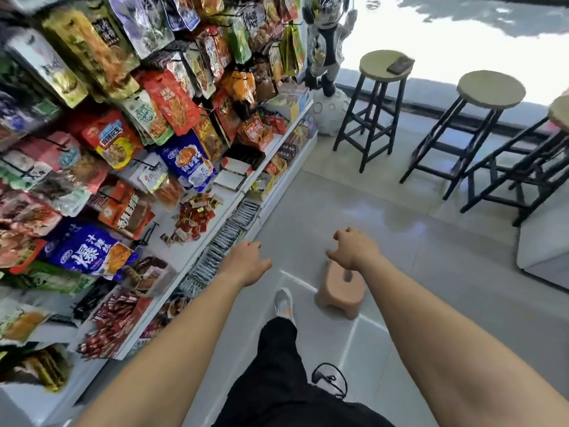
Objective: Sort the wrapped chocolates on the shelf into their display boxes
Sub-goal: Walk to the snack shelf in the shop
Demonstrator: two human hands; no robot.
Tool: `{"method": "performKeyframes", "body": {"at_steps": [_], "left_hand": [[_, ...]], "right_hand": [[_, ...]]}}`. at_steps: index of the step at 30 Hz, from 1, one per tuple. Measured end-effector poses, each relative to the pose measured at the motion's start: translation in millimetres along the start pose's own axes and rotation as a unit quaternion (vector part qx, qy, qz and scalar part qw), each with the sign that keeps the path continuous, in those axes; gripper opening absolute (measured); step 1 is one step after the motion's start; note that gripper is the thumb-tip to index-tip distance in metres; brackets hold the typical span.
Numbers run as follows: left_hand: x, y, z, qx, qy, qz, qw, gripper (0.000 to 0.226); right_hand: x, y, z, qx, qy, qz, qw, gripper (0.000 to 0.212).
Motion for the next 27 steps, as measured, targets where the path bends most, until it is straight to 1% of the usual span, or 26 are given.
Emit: {"method": "performKeyframes", "body": {"at_steps": [5,8,10,13,18,21,23,27], "left_hand": [[47,-16,110,-0.015,0.01,-0.018,1.0,0.063],[80,-30,166,-0.005,-0.013,-0.028,1.0,0.061],[103,-39,204,-0.012,-0.019,-0.026,0.999,0.056],[131,-50,251,-0.006,-0.025,-0.038,0.999,0.053],[158,-61,308,0.004,-0.031,-0.081,0.996,0.057],[166,-67,332,0.019,-0.026,-0.101,0.994,0.062],[168,-75,349,0.04,-0.029,-0.12,0.992,0.058],[170,-91,382,0.106,-0.02,-0.141,0.984,0.058]], "right_hand": [[42,-26,108,-0.021,-0.02,-0.01,1.0,0.057],[79,-55,162,-0.019,-0.032,-0.007,0.999,0.058],[105,-76,197,-0.014,-0.027,-0.012,0.999,0.06],[140,-105,239,0.0,-0.014,-0.011,1.0,0.061],[175,-130,300,0.011,-0.028,-0.036,0.999,0.06],[192,-139,339,0.015,-0.04,-0.06,0.997,0.059],[202,-147,368,0.028,-0.051,-0.076,0.995,0.059],[217,-175,437,0.1,-0.075,-0.127,0.984,0.059]]}}
Point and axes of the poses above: each hand's wrist, its own z-axis towards the middle knuckle, its own x-axis out of the back of the hand, y = z × x, the point moved 1 cm from there along z, towards the middle knuckle, and after that the axes turned 1 degree about -x, right-handed, at the moved point
